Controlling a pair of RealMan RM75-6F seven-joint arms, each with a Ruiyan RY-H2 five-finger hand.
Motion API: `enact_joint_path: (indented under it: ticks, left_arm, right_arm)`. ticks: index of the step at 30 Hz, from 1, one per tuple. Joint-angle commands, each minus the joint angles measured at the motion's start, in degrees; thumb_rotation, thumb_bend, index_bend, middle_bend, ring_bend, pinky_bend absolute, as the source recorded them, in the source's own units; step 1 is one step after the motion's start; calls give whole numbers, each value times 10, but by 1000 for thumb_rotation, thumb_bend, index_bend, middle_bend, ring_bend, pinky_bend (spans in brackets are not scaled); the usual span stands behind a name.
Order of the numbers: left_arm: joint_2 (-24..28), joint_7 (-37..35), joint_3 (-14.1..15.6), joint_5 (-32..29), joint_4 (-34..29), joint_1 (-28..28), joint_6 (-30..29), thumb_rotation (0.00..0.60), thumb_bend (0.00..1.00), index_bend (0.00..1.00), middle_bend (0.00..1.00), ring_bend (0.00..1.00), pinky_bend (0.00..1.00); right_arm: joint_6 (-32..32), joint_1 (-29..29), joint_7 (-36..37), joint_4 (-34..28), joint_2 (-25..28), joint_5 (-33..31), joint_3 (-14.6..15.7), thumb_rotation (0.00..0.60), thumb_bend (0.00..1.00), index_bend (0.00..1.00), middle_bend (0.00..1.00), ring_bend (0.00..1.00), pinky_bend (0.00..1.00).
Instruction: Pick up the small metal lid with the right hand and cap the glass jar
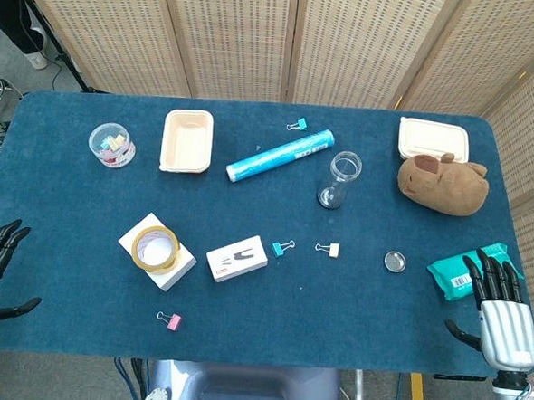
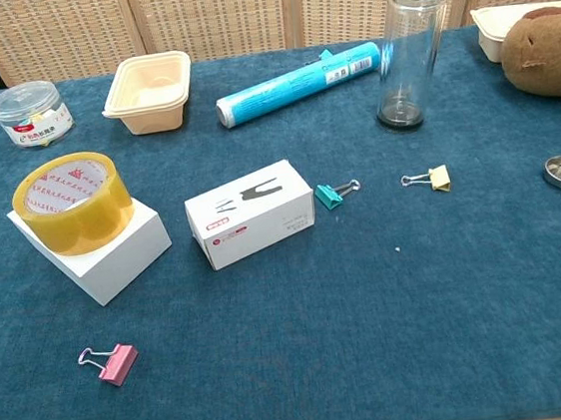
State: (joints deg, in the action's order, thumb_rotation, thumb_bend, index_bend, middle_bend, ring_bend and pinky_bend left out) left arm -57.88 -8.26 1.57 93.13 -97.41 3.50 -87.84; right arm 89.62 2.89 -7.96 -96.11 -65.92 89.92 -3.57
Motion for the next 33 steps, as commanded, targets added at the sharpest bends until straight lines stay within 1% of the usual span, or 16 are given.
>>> enact_joint_path:
  ticks: [1,8,12,15,17,19,20,22,24,28,33]
  left_arm:
    - [0,-1,0,-1,0,-1,-1,600,0,0,0,0,0]
    - [-2,5,-3,-4,-3,-1,-2,600,0,0,0,0,0]
    - [1,-4,-3,-3,-2,-4,-8,600,0,0,0,0,0]
    - [2,-9,-4,-4,0,-3,-7,600,0,0,0,0,0]
    - [4,-13,-4,-6,-1,-2,-3,600,0,0,0,0,0]
    - [5,-14,-4,-5,0,-1,-2,600,0,0,0,0,0]
    - [5,-15,-4,-5,0,-1,-2,600,0,0,0,0,0]
    - [6,-17,-2,-4,1,-1,-1,600,0,0,0,0,0]
    - [7,-19,0,-2,1,0,4,600,0,0,0,0,0]
    - [14,-39,-3,-11,2,3,11,600,0,0,0,0,0]
    - [20,-57,-8,-24,4,4,13,600,0,0,0,0,0]
  right_arm:
    - [-3,0,-2,-1,0,-2,1,600,0,0,0,0,0]
    - [-13,7,12,4,-4,0,0,600,0,0,0,0,0]
    - [-40,30,40,29,-20,4,-7,600,0,16,0,0,0]
    - [-82,63,47,52,-31,-4,-19,600,0,105,0,0,0]
    - [-126,90,51,60,-37,-22,-29,600,25,187,0,0,0]
    - [-180,118,64,53,-33,-51,-40,600,94,249,0,0,0]
    - [-196,129,63,56,-35,-62,-47,600,147,269,0,0,0]
    - [-223,152,49,73,-47,-84,-61,600,221,300,0,0,0]
    - [-240,168,35,88,-61,-100,-70,600,249,322,0,0,0]
    - [-267,200,21,128,-102,-122,-81,600,256,349,0,0,0]
    - [-283,221,6,163,-137,-134,-80,600,257,374,0,0,0]
